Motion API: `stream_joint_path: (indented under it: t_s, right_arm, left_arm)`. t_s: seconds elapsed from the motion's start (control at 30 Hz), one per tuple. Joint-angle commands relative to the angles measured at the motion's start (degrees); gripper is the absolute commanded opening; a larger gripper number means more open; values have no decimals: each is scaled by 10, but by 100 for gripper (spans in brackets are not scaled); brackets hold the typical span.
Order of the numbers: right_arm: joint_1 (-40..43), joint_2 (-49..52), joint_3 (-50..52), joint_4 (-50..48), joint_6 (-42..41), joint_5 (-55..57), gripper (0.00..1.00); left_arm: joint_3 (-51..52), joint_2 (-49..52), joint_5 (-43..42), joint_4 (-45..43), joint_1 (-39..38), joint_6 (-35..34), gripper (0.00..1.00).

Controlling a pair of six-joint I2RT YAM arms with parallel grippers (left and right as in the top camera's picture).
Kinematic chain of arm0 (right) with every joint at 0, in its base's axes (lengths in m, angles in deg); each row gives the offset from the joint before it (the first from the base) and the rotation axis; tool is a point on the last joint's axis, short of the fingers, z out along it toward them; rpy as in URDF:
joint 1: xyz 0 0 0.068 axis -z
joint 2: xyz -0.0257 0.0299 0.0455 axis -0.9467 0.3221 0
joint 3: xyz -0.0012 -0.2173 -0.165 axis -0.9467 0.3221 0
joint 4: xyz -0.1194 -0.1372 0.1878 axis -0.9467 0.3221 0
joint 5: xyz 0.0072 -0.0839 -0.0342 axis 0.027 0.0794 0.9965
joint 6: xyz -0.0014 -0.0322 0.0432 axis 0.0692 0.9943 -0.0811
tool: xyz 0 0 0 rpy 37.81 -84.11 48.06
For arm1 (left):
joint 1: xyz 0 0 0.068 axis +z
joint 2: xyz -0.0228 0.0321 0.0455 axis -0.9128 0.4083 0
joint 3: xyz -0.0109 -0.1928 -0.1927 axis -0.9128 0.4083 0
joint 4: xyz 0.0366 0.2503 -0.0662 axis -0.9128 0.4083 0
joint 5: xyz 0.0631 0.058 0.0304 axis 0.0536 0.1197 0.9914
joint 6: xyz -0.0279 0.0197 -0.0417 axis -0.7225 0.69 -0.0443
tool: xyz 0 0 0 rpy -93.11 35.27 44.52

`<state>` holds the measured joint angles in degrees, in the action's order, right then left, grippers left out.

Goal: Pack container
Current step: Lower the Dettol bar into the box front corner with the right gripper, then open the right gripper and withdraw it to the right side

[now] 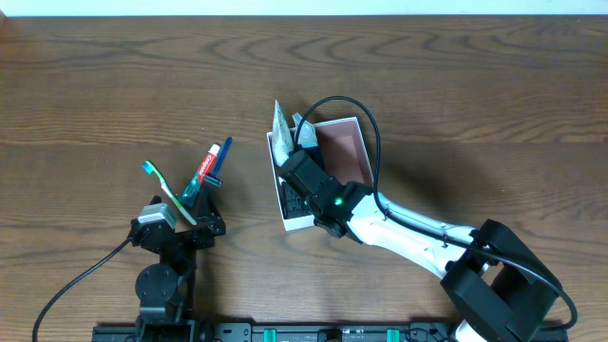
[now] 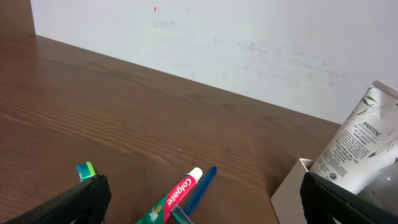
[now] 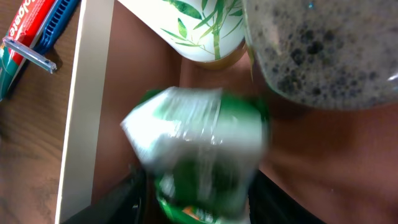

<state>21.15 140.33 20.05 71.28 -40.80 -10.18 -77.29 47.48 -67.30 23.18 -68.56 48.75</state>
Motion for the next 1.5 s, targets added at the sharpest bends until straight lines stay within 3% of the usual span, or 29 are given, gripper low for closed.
stream_joint_path:
  t_s: [0.0,0.57,1.13,1.47]
  right_arm:
    - [-9,-3,-8,-2,-3,10,52]
    - [-15,-19,-10,8,-1,27,52]
    - [-13,-215,-10,92,-1,60,55]
    - [60,-365,-10,229,8,120,72]
  left_arm:
    - [12,1,6,21,3,10,98]
    - [12,1,6,21,3,10,98]
    - [12,1,6,21,3,10,98]
    - [12,1,6,21,3,10,98]
